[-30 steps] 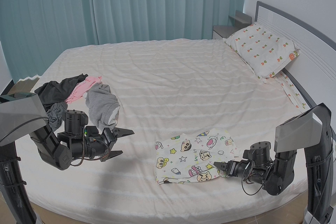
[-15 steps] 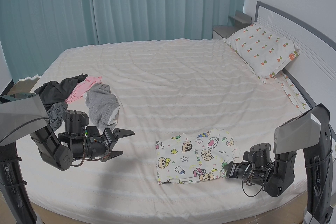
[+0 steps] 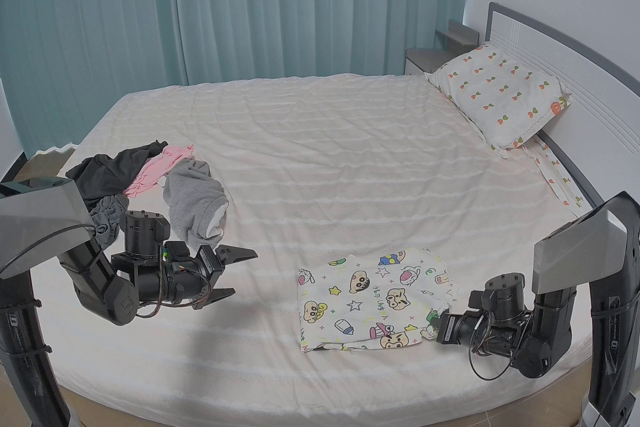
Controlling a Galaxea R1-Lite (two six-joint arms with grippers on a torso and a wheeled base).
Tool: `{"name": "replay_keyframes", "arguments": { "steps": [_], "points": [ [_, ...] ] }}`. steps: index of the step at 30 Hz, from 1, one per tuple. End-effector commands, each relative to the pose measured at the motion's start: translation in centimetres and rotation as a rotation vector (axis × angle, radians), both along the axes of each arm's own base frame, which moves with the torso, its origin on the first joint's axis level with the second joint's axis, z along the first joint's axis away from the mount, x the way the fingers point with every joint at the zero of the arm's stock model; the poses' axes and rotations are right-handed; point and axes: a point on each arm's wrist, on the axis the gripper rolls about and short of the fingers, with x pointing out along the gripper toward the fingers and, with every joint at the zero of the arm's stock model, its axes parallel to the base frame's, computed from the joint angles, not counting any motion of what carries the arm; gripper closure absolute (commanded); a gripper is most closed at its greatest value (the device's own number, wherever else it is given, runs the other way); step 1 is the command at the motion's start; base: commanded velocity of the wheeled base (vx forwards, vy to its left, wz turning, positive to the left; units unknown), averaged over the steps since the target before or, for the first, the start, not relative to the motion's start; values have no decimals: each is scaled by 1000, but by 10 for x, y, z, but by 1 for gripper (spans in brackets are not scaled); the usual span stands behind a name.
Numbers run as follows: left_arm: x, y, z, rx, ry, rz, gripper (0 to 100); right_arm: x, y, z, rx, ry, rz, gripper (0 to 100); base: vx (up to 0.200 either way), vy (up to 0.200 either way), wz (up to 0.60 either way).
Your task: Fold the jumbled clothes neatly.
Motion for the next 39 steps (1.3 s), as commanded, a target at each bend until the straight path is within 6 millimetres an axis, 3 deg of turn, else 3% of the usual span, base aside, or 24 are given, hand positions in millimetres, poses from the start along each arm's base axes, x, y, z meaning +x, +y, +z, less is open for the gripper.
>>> {"name": "replay_keyframes", "arguments": {
  "steps": [1,9,21,22,36,39],
  "points": [
    [0,0,-1,1,2,0,0,-2,0,-6,-6,15,5,0,0,0,0],
    [0,0,-1,1,1,2,0,-2,-3,-2,8,-18,-6,0,0,0,0],
    [0,0,-1,1,1,2,0,16,-16,0,55,-63,-87,0,0,0,0],
    [0,0,-1,1,1,2,0,16,-16,0,57,-62,-88,100,0,0,0],
    [0,-1,-1,3,2,3,0,8,-17,1,70,-17,-48,100,0,0,0],
    [0,-2,-2,10,3,5,0,4,-19,18,77,-44,-46,100,0,0,0]
  ]
}}
